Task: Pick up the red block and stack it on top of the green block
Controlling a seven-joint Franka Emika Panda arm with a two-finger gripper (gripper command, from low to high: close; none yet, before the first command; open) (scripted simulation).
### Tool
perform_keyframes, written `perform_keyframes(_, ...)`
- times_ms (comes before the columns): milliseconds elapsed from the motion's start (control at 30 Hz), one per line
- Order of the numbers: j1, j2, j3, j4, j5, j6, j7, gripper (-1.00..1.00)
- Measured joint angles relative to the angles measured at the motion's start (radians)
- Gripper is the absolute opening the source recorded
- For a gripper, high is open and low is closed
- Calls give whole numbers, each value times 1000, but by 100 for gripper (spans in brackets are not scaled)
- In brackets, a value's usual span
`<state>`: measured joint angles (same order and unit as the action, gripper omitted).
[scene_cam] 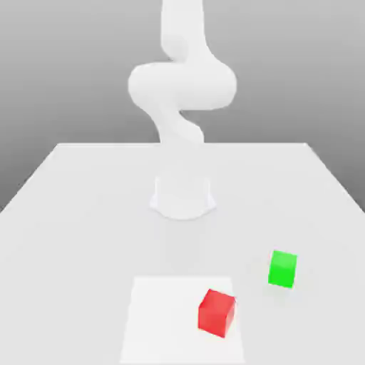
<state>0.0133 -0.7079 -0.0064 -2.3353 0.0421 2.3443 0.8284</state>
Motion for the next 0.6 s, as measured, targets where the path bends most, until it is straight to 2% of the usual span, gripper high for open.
perform_keyframes(333, 33, 374, 37, -141, 119, 176, 152, 0)
perform_keyframes(467, 34, 518, 70, -198, 119, 248, 245, 0)
perform_keyframes(600, 38, 660, 93, -255, 66, 324, 378, 0)
